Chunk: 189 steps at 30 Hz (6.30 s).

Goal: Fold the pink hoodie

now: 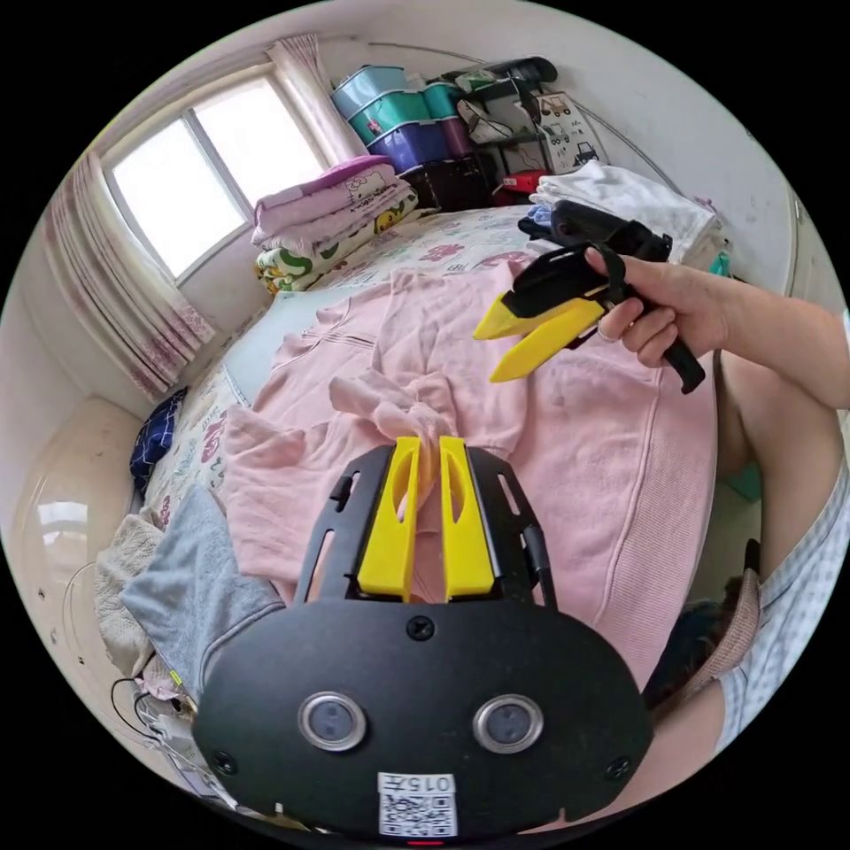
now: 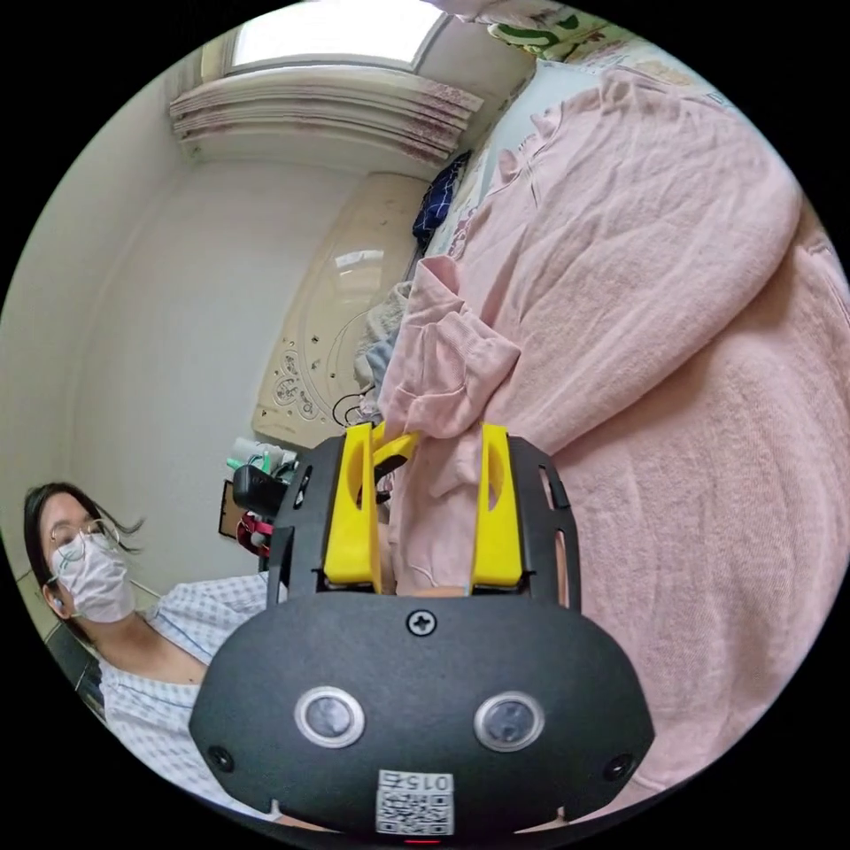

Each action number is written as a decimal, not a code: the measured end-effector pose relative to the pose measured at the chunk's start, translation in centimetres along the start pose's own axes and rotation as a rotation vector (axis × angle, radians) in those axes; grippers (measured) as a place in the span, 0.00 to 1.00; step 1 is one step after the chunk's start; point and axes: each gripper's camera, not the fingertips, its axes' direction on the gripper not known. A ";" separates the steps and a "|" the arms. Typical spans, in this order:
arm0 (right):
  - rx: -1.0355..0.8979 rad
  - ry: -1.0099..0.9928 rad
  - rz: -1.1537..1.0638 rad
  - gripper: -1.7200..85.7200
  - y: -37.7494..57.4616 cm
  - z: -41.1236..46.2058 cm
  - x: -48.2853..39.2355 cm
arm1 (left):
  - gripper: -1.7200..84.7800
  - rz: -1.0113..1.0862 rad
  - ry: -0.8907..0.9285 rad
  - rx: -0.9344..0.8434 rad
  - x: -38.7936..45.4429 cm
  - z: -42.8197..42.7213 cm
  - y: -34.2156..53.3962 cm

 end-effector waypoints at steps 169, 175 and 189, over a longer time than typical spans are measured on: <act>0.006 1.013 -0.124 0.07 -11.8 35.7 -2.5 | 0.04 0.169 0.556 -0.094 8.4 23.4 7.7; 0.113 0.760 0.019 0.05 -12.5 30.8 -3.1 | 0.04 0.164 0.549 -0.091 7.6 23.4 8.5; 0.549 0.795 -0.100 0.02 -28.2 23.8 -45.8 | 0.04 0.055 0.605 -0.052 2.5 23.0 10.6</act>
